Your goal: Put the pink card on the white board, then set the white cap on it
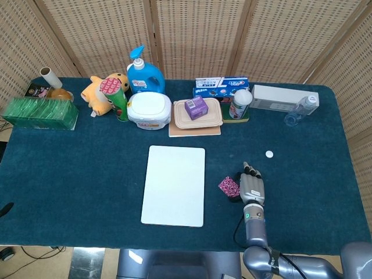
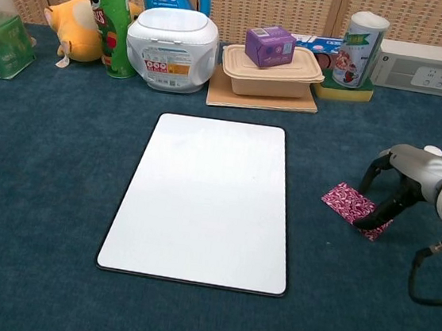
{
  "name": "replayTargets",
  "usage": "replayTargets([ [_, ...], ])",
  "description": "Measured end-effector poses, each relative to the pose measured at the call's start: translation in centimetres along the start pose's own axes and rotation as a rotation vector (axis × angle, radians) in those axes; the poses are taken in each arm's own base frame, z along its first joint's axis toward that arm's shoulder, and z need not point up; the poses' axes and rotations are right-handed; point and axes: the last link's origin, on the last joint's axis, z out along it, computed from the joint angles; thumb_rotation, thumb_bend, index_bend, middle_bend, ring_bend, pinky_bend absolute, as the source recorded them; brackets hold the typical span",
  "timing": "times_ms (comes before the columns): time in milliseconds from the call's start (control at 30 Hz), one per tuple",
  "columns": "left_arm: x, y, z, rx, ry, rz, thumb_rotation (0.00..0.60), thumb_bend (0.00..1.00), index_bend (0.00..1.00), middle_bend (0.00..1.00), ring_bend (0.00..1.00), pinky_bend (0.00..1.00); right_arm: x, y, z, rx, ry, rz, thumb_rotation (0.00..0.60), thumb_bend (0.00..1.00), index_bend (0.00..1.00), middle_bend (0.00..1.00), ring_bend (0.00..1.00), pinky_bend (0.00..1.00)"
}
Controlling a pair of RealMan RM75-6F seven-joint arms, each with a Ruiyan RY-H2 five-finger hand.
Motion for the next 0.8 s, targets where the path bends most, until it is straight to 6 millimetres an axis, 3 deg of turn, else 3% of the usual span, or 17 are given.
replayTargets([
  [300,0.07,-0.07,0.04,0.003,0.002,-0.002,0.6,0.1,0.0,0.0,0.0,0.0,-0.25,-0.11,0.0,0.004,-0.005,-0.01,0.457,0.24,0.34,0.0,0.0,0.0],
  [533,0.12,-0.12,0.02,0.003,0.004,-0.003,0.6,0.1,0.0,0.0,0.0,0.0,-0.54,-0.09,-0.04,0.011,-0.009,-0.032,0.442,0.16,0.32,0.0,0.0,0.0],
  [800,0.14,-0.14,0.03,0.004,0.006,-0.005,0.6,0.1,0.0,0.0,0.0,0.0,-0.66,-0.06,0.05,0.015,-0.004,-0.043,0.439,0.14,0.31,0.0,0.0,0.0],
])
